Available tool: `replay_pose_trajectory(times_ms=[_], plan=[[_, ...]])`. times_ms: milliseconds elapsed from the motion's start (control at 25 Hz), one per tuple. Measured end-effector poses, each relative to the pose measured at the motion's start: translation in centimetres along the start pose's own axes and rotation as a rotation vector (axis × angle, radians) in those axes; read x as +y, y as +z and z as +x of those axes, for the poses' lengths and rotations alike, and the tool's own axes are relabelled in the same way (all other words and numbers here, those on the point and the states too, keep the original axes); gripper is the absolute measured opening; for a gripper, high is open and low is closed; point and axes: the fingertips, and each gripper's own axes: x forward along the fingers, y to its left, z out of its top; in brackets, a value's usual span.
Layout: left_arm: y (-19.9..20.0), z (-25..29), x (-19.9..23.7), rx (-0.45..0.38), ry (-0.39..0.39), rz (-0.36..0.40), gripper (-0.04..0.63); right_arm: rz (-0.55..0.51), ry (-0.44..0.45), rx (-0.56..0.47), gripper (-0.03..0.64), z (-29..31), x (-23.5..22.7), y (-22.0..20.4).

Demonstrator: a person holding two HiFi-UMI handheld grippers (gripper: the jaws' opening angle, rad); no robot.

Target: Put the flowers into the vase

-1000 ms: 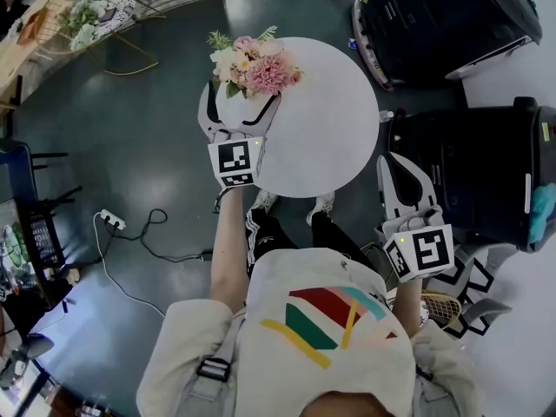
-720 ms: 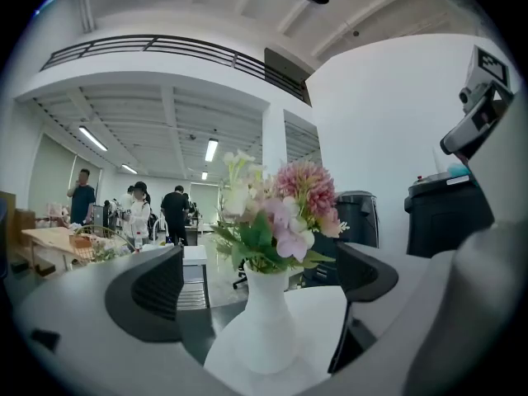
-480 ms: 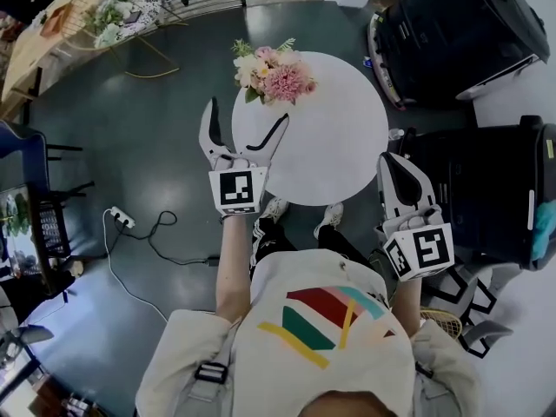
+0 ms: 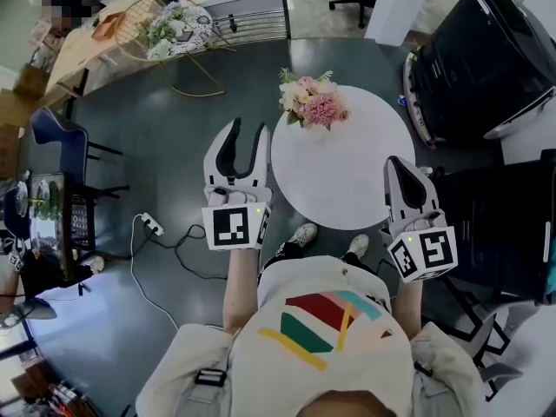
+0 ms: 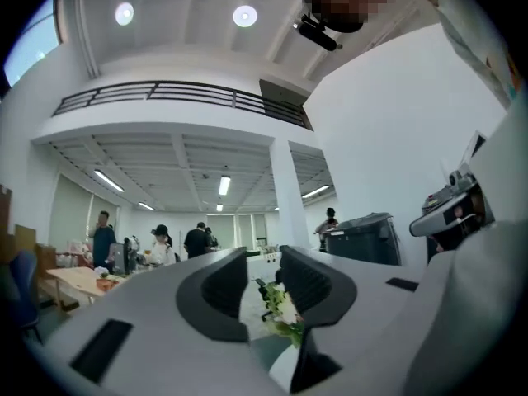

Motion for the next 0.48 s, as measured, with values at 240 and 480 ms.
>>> replay_pose_trajectory(times_ms=[240, 480], plan=[[4.8, -1.2, 2.5, -0.068, 0.086, -0.027, 0.006, 0.103, -0.097, -0.125, 0.009, -0.2, -0.3, 1.9], [6.8, -0.2, 0.5, -0.103, 0.037, -0.022, 0.006, 0.078, -0.144, -0.180, 0.009, -0.3, 0.6, 2.9]])
